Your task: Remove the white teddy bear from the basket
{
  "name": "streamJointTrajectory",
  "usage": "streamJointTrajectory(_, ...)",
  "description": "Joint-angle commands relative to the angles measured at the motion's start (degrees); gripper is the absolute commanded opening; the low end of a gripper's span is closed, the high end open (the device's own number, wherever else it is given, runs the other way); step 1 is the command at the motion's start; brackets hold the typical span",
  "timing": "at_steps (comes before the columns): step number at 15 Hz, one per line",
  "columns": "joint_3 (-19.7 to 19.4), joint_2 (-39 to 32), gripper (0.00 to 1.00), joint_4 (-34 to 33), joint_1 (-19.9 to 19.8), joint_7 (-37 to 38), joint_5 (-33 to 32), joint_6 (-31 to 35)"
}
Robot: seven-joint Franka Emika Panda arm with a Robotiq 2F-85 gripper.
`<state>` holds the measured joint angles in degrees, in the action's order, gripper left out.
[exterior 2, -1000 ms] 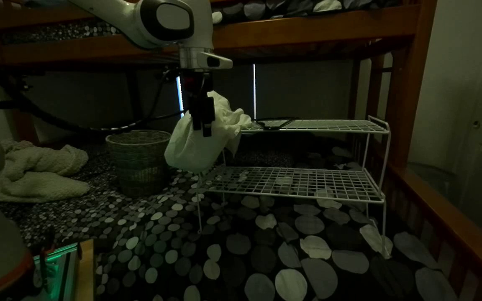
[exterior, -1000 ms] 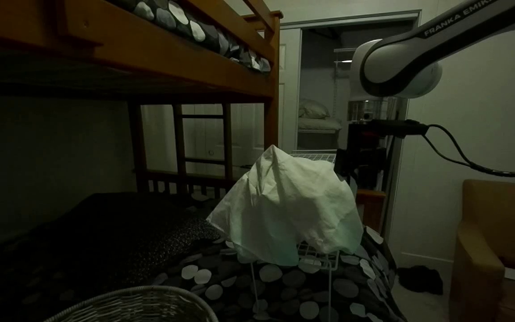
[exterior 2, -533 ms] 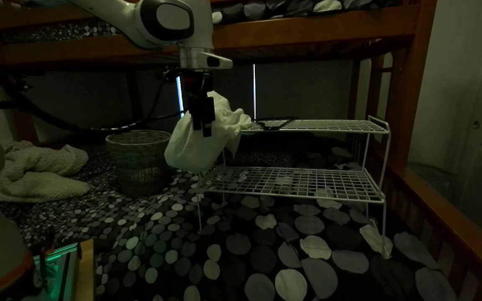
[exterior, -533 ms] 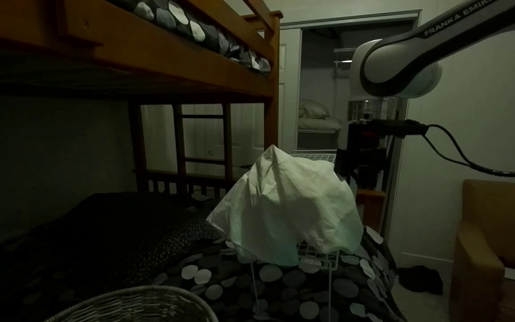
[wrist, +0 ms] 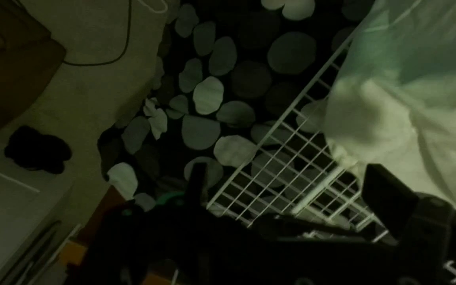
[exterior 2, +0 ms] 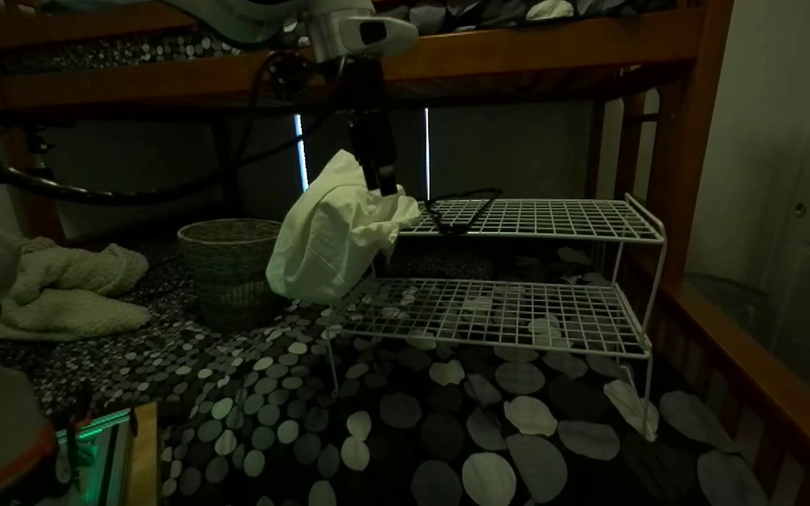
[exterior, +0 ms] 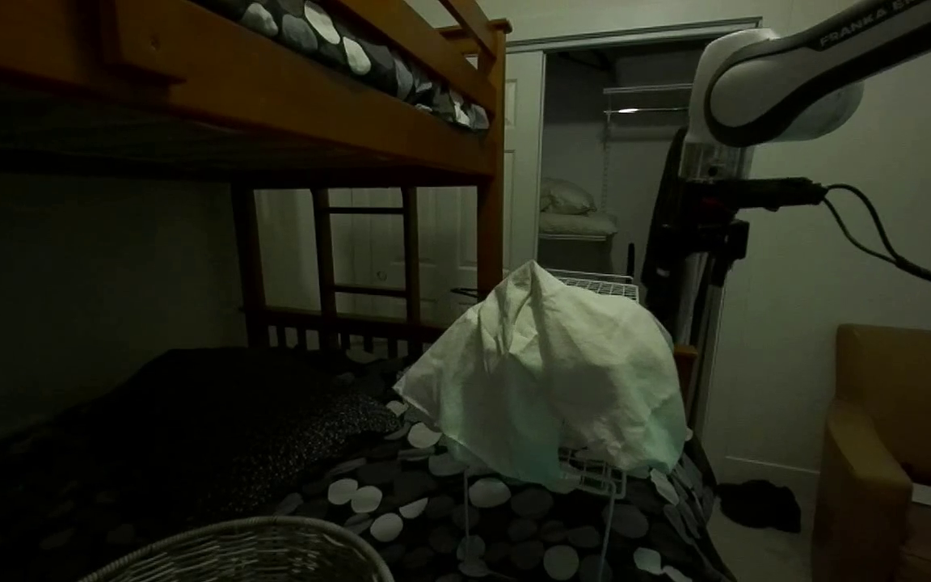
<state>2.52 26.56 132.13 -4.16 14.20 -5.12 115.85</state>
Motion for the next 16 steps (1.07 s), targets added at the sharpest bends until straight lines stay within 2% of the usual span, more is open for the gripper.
streamJointTrajectory(1,-0.57,5.67,1.0,-0.37,1.49,0.25,4.3,0.66)
streamJointTrajectory(3,1.22,7.95,1.0,0.29,5.79,-2.22,9.61,-1.56)
streamJointTrajectory(7,7.73,11.44,1.0,3.29,13.88,-2.82,16.16,-6.09)
streamJointTrajectory(11,16.18,11.85,1.0,6.88,22.66,-3.28,20.63,-3.13)
streamJointTrajectory(13,21.12,9.88,1.0,7.27,26.69,-2.97,21.45,-0.71)
streamJointTrajectory(15,25.93,5.07,1.0,6.98,30.07,-3.26,22.33,5.72)
streamJointTrajectory(16,26.77,2.85,1.0,6.43,30.67,-3.93,21.71,7.7)
